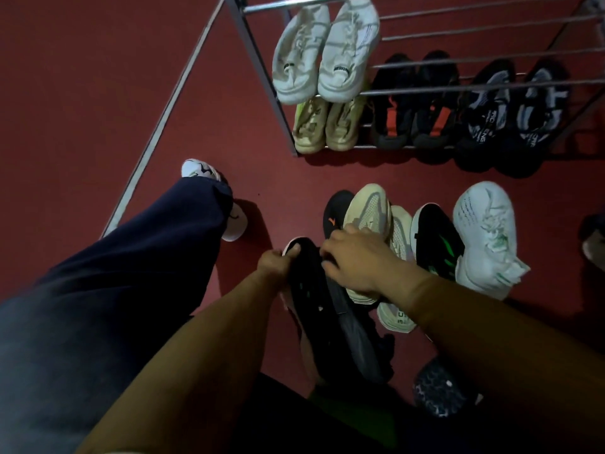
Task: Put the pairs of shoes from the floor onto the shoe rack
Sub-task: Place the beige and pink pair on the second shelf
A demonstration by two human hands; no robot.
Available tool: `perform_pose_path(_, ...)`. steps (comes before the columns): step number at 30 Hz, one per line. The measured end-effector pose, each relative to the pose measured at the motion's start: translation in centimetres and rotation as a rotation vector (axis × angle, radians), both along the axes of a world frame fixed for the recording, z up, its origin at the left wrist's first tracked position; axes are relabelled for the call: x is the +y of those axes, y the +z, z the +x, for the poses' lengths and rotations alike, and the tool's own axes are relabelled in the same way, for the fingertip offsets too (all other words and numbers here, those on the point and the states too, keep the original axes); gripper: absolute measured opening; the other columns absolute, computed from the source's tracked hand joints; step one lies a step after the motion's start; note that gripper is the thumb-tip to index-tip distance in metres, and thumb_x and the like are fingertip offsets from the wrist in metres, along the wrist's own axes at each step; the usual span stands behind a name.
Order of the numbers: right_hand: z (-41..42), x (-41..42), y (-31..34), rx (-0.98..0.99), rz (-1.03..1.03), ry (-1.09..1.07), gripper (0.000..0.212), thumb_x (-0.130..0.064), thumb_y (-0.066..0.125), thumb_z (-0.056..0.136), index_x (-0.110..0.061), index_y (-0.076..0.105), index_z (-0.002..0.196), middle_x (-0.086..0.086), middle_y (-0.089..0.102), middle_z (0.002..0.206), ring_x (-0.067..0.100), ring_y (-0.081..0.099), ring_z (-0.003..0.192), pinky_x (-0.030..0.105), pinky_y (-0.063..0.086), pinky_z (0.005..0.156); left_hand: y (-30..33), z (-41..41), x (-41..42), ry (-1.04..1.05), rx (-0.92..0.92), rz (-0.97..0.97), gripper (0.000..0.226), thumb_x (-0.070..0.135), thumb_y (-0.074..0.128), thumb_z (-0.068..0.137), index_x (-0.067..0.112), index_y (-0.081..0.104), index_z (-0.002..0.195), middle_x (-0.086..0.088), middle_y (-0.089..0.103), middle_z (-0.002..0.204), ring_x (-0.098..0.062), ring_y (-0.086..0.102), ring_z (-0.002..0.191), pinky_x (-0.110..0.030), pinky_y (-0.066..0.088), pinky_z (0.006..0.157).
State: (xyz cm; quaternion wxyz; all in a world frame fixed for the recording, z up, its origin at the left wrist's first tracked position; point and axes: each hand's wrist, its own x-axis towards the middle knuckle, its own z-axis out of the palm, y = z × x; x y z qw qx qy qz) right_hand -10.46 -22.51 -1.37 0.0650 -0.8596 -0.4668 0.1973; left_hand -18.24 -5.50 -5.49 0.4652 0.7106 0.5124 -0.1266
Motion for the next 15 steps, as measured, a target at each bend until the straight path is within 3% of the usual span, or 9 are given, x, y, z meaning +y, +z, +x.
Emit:
perform_pose_path(2, 0.1, -0.5, -0.1, 0.001, -0.058, 0.028, 0.046, -0.050, 0.043, 0.092, -0.024, 0.053, 0.128, 0.004, 0.054, 0.125, 0.028, 0.045, 0.121, 0.046, 0.037, 0.097, 0.3, 0.7, 0.5, -0.021, -0.050, 0.022, 0.058, 0.043, 0.063, 0.089, -0.010, 0.063, 0.112, -0.022, 0.065, 0.106, -0.034, 0.064, 0.104, -0.031, 0.046, 0.074)
perform_pose_path(6, 2.1, -3.2, -0.2, -0.045, -0.202, 0.091, 0.054, -0.047, 0.052, 0.084, -0.030, 0.043, 0.135, 0.003, 0.059, 0.124, 0.027, 0.051, 0.117, 0.045, 0.039, 0.098, 0.7, 2.4, 1.2, 0.022, -0.215, -0.017, 0.040, 0.039, 0.065, 0.089, 0.000, 0.069, 0.097, -0.014, 0.065, 0.090, -0.025, 0.064, 0.086, -0.030, 0.047, 0.071)
perform_pose_path(10, 4.4, -6.1, -0.5, -0.114, -0.288, 0.023, 0.042, -0.041, 0.057, 0.085, -0.027, 0.046, 0.122, 0.001, 0.067, 0.105, 0.026, 0.060, 0.096, 0.038, 0.039, 0.079, 0.4, 3.6, 1.5, 0.148, -0.315, -0.028, 0.033, 0.029, 0.068, 0.088, 0.002, 0.069, 0.106, -0.011, 0.068, 0.097, -0.024, 0.066, 0.084, -0.028, 0.051, 0.069)
perform_pose_path(13, 5.3, -7.5, -1.0, -0.056, -0.291, -0.086, 0.032, -0.023, 0.052, 0.090, -0.029, 0.044, 0.121, 0.005, 0.064, 0.093, 0.024, 0.053, 0.074, 0.031, 0.039, 0.060, 0.2, 3.8, 1.8, 0.050, -0.180, 0.242, 0.038, 0.025, 0.063, 0.089, 0.012, 0.056, 0.125, -0.012, 0.055, 0.130, -0.030, 0.055, 0.116, -0.038, 0.049, 0.095)
perform_pose_path(15, 5.7, -8.0, -1.7, 0.028, -0.228, -0.205, 0.028, -0.022, 0.050, 0.090, -0.031, 0.048, 0.117, 0.001, 0.066, 0.097, 0.023, 0.057, 0.077, 0.032, 0.045, 0.061, 0.8, 3.3, 0.7, -0.171, -0.067, 0.556, 0.036, 0.027, 0.056, 0.087, 0.015, 0.053, 0.121, -0.012, 0.048, 0.131, -0.034, 0.048, 0.120, -0.043, 0.045, 0.096)
